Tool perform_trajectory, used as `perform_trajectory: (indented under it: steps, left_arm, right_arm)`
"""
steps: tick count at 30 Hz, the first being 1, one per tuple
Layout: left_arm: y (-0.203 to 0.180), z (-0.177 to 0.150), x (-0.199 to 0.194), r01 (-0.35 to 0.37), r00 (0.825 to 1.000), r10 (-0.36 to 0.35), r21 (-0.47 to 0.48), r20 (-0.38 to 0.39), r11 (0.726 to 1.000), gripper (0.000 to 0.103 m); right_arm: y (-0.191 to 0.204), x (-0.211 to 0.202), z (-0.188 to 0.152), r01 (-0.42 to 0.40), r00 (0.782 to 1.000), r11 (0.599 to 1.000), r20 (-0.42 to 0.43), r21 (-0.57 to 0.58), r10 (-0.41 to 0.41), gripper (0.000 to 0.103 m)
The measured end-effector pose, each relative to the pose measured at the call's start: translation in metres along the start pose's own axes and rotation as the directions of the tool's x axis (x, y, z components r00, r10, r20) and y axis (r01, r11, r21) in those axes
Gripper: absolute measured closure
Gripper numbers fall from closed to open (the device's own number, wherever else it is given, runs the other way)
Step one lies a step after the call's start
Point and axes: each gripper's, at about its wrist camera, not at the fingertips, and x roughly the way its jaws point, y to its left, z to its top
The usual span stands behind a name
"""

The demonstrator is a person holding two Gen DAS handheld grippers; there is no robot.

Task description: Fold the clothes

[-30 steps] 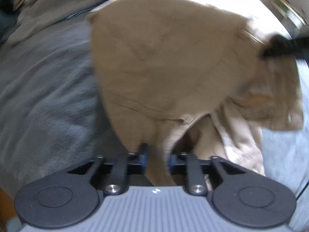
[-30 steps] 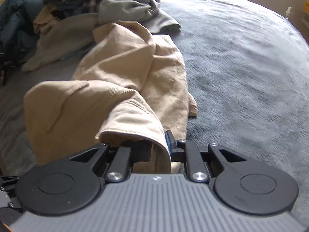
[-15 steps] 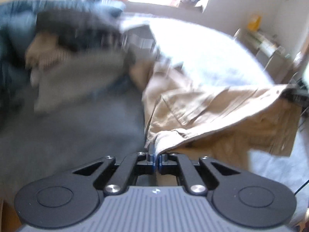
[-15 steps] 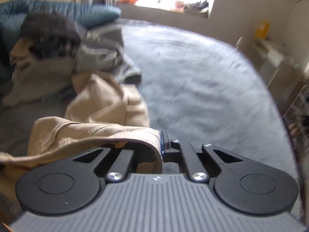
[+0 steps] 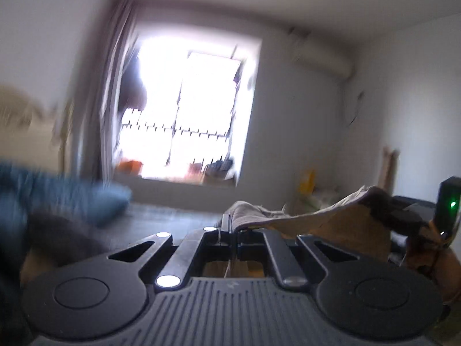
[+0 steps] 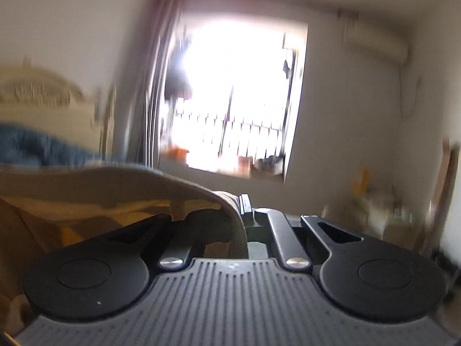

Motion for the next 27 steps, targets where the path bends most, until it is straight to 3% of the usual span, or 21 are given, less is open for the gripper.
perform_trajectory:
  steps: [3, 6, 11, 16, 19, 21, 23, 27]
  left_arm:
    - [-0.044, 0.048, -0.009, 0.064, 0.993, -0.067, 0.034, 0.098, 0.997, 0.099]
    - [-0.088, 0.088, -0.020, 0.127, 0.972, -0.138, 0.073, 0.189, 0.989, 0.099]
    - [-0.144, 0.138, -0.028, 0.262, 0.917, -0.271, 0.073, 0.293, 0.962, 0.099]
    - [-0.179, 0.163, -0.022, 0.364, 0.850, -0.369, 0.086, 0.376, 0.927, 0.099]
    - [-0.186, 0.165, -0.010, 0.411, 0.829, -0.400, 0.059, 0.390, 0.910, 0.099]
    - [-0.181, 0.157, 0.006, 0.424, 0.836, -0.402, 0.026, 0.375, 0.905, 0.099]
    - [-0.173, 0.141, 0.022, 0.417, 0.856, -0.389, -0.009, 0.340, 0.909, 0.099]
    - [-0.142, 0.092, 0.055, 0.323, 0.931, -0.299, -0.092, 0.207, 0.942, 0.099]
  right_arm:
    - [-0.046, -0.013, 0.046, -0.007, 0.992, 1.000, 0.127, -0.003, 0.007, 0.100]
    - [-0.091, -0.029, 0.088, 0.007, 0.973, 1.000, 0.229, -0.018, -0.003, 0.100]
    - [-0.161, -0.066, 0.155, 0.078, 0.924, 0.995, 0.378, -0.063, -0.048, 0.100]
    - [-0.214, -0.093, 0.214, 0.161, 0.876, 0.981, 0.474, -0.107, -0.092, 0.100]
    - [-0.232, -0.099, 0.240, 0.196, 0.861, 0.970, 0.500, -0.146, -0.099, 0.100]
    - [-0.238, -0.094, 0.248, 0.197, 0.863, 0.965, 0.498, -0.173, -0.087, 0.100]
    - [-0.239, -0.082, 0.244, 0.178, 0.873, 0.963, 0.484, -0.201, -0.060, 0.100]
    - [-0.230, -0.038, 0.209, 0.088, 0.902, 0.970, 0.432, -0.225, 0.019, 0.100]
